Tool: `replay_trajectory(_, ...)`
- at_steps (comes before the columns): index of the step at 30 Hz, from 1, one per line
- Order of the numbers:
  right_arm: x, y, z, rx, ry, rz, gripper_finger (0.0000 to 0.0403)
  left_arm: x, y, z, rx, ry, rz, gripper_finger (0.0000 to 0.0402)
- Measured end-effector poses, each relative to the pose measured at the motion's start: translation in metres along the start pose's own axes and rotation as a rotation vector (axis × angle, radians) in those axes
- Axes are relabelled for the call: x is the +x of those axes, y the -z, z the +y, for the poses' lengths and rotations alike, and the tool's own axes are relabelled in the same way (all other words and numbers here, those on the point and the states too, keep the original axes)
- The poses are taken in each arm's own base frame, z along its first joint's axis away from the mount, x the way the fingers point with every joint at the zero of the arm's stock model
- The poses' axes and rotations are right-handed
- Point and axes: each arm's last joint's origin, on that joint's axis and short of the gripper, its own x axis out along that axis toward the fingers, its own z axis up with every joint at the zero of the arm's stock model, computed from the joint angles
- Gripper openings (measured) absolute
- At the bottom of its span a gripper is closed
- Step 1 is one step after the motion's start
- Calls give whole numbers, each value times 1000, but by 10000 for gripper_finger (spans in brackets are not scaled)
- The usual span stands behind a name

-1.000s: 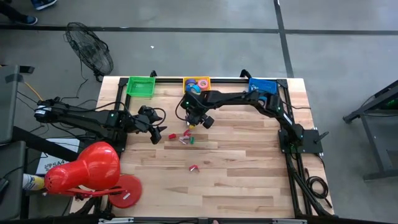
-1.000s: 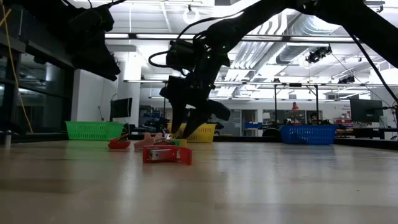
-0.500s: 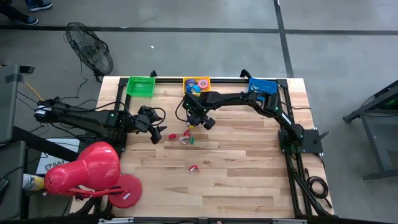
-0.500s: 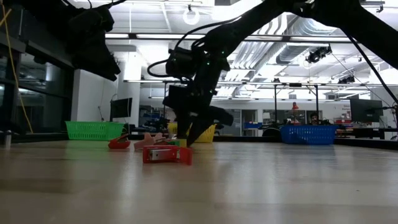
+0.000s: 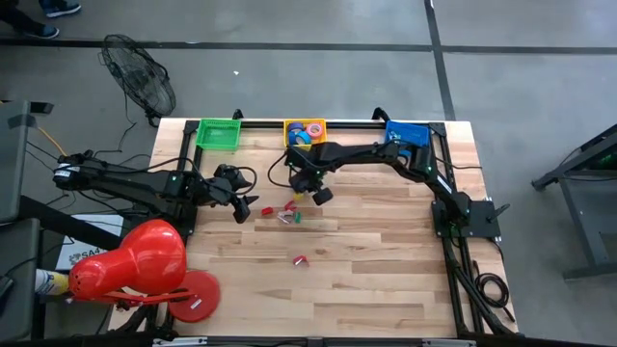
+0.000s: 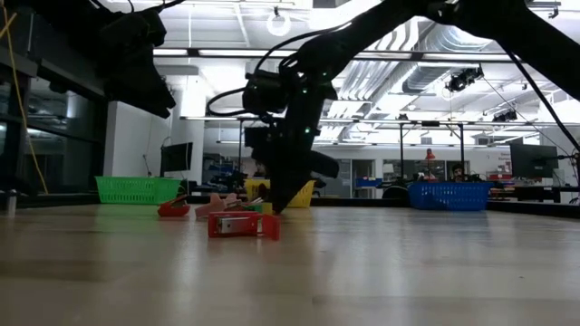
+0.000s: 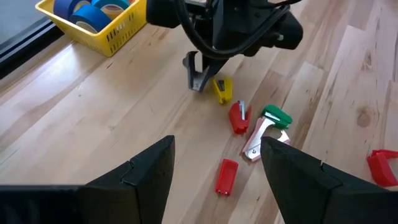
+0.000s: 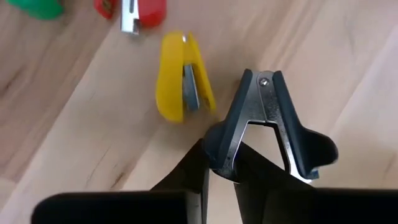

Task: Pick and place Stapler, Stapler remover, tape
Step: Put the black staple remover into the blue bin

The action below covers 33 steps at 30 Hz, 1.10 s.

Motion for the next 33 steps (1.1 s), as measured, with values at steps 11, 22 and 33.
replay_trajectory(11, -40, 11, 3, 216, -34, 48, 41, 0, 0, 0, 1, 1, 1, 232)
replay_trajectory(22, -85, 63, -6, 536, -138, 230, 50, 0, 0, 0, 2, 4, 2, 232)
replay_trajectory(33, -111, 131, -26, 814, -186, 404, 54, 0, 0, 0, 15, 4, 2, 232)
